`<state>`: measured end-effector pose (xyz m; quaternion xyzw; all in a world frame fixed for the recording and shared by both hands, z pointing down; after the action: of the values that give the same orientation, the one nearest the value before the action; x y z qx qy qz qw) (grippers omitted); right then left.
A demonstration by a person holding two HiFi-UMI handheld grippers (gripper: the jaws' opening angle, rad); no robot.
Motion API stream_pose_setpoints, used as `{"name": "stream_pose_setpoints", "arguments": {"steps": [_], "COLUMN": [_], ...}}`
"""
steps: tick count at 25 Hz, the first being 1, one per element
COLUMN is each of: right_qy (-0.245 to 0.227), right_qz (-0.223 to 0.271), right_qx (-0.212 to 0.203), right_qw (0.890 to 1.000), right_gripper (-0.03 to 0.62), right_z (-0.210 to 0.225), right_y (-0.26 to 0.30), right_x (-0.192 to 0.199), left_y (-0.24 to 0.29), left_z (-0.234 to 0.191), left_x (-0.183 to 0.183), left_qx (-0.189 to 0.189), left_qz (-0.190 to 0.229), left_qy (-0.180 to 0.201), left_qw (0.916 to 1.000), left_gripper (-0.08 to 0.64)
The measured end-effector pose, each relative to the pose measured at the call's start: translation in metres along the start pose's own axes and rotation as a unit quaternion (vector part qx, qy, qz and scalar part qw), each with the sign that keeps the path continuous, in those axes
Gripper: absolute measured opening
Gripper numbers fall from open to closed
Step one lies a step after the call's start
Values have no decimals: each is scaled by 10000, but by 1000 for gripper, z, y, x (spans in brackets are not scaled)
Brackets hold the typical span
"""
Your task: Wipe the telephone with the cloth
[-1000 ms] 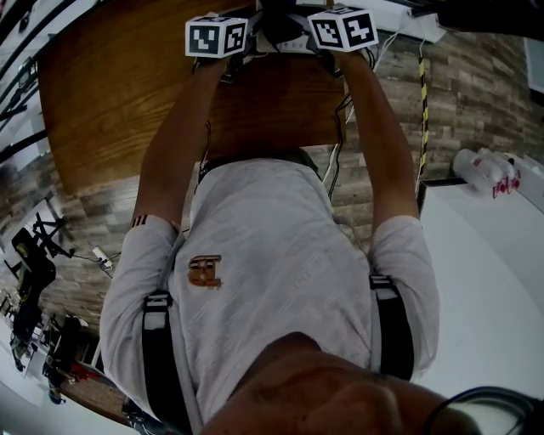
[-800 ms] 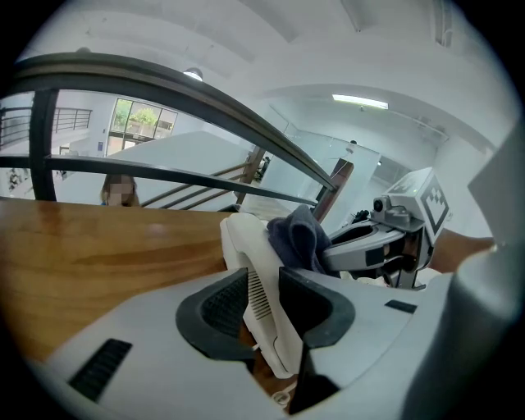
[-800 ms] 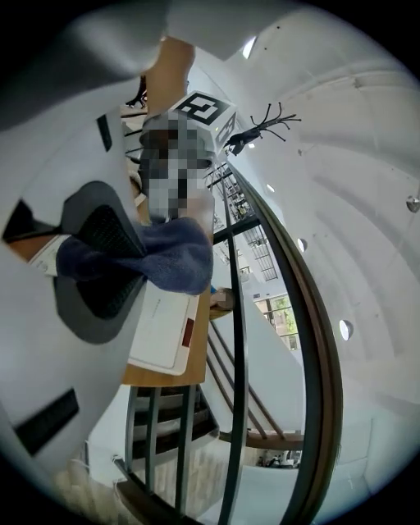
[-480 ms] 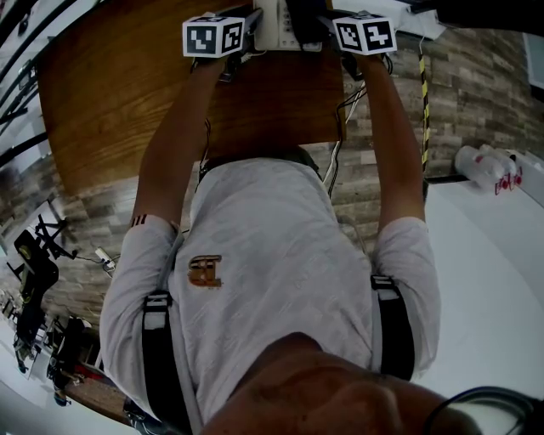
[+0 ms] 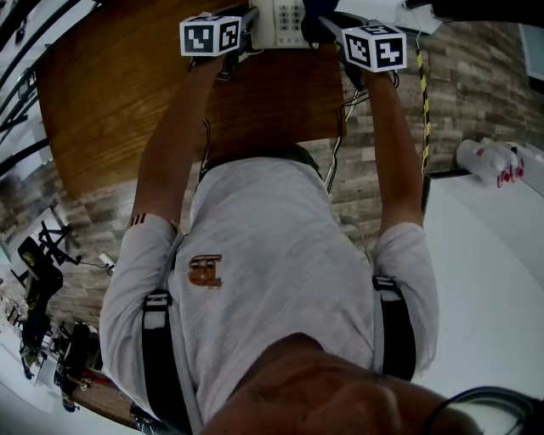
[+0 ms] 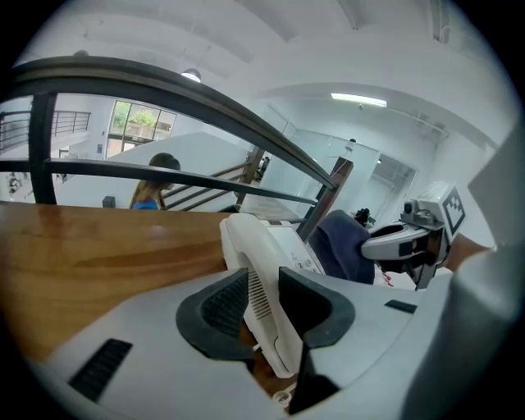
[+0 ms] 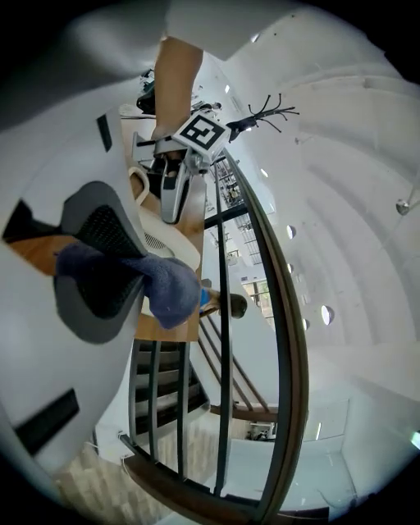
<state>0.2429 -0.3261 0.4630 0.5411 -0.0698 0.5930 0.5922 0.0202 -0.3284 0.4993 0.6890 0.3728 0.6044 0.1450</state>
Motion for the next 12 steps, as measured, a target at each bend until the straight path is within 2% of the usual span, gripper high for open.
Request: {"name": "stream_pose_setpoints", "arguments": {"steps": [6, 12], "right_qy": [55, 120], "right_qz": [199, 76], "right_qx": [-628, -918], "right_qw": [9978, 9957], "right_gripper": [72, 72], "right_z": [-46, -66], "right_y": [22, 52], "right_x": [-5, -1], "left_y": [1, 2], "left_z": [2, 4], "left_x": [0, -1], "left_qx": [24, 22], "left_qz": [-8, -16], "left_qy": [0, 1], "left_qw": [10000, 10000], "left_gripper": [129, 129]}}
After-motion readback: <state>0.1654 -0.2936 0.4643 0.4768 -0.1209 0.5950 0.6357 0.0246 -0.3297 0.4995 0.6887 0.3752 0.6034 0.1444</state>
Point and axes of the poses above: the fingertips, and each gripper's own axes: y forward along the fingers, z to its right, x out of its underside, the point moved 7 cm from there along -y, backward along the fingers, and after that the axes turned 15 degrees about -x, right-handed, at the moved point
